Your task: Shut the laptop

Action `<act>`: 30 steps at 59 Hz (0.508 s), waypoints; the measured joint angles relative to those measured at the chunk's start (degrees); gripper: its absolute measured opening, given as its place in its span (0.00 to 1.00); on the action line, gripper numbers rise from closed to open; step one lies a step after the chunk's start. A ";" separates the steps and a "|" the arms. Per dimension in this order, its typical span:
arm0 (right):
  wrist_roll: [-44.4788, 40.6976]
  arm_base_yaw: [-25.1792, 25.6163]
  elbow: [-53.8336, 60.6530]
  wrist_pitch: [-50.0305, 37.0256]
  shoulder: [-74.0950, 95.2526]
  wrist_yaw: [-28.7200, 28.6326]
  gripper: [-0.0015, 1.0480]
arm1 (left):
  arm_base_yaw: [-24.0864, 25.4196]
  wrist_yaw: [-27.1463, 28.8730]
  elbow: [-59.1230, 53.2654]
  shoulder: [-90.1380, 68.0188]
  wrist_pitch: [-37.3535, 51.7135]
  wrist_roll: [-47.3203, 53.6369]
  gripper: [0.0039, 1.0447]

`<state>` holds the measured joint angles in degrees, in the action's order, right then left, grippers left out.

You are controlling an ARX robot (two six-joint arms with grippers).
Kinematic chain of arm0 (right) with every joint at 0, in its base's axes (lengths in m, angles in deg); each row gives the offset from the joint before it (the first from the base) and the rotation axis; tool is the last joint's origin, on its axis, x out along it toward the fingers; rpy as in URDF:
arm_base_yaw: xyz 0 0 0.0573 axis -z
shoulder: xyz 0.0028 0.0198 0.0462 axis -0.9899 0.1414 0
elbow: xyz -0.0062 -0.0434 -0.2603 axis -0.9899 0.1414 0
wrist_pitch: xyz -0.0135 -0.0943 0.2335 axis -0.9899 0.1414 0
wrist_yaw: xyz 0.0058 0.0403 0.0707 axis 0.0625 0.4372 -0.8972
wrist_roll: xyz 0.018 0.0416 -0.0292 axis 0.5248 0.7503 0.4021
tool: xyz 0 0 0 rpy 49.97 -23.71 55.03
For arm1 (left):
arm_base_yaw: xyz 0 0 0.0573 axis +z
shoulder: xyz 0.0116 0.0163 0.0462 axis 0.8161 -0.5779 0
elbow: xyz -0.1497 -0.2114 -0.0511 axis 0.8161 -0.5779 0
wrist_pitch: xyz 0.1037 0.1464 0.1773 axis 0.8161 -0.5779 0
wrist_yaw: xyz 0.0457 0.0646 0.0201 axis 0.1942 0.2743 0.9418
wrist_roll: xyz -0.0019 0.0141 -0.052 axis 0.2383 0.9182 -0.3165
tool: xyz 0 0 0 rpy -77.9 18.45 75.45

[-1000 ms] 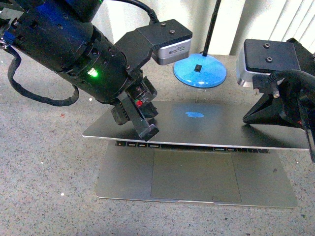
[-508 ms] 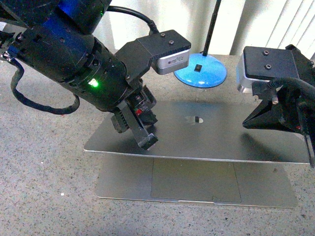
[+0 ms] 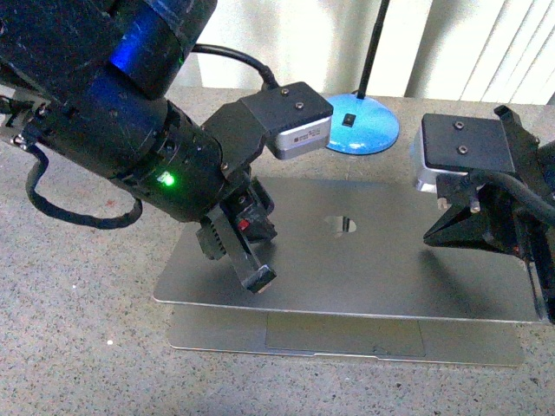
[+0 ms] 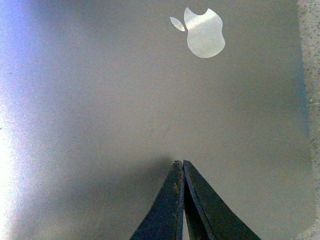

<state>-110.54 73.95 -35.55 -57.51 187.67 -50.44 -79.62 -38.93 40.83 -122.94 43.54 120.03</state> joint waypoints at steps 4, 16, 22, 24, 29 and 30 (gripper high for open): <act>0.04 0.00 0.35 -0.52 0.44 0.02 0.03 | 0.00 -0.17 -0.48 -0.44 0.57 -0.04 0.03; 0.81 0.00 1.75 -3.98 2.34 -0.22 0.03 | 0.17 -2.14 -1.90 -1.14 1.46 0.00 0.03; 1.18 -0.07 2.54 -5.40 3.39 -0.28 0.03 | 0.37 -2.60 -2.99 -1.33 2.12 0.02 0.03; 1.44 -0.09 2.75 -5.84 3.72 -0.39 0.03 | 0.42 -2.69 -3.32 -1.49 2.45 0.02 0.03; 1.90 -0.17 3.41 -7.02 4.57 -0.66 0.03 | 0.57 -2.86 -4.31 -2.19 3.54 0.00 0.03; 1.99 -0.20 3.50 -7.19 4.70 -0.66 0.03 | 0.57 -2.86 -4.44 -2.38 3.72 0.00 0.03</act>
<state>-108.55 73.75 -32.05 -64.70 192.37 -51.09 -79.06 -41.80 36.40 -125.32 47.26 120.03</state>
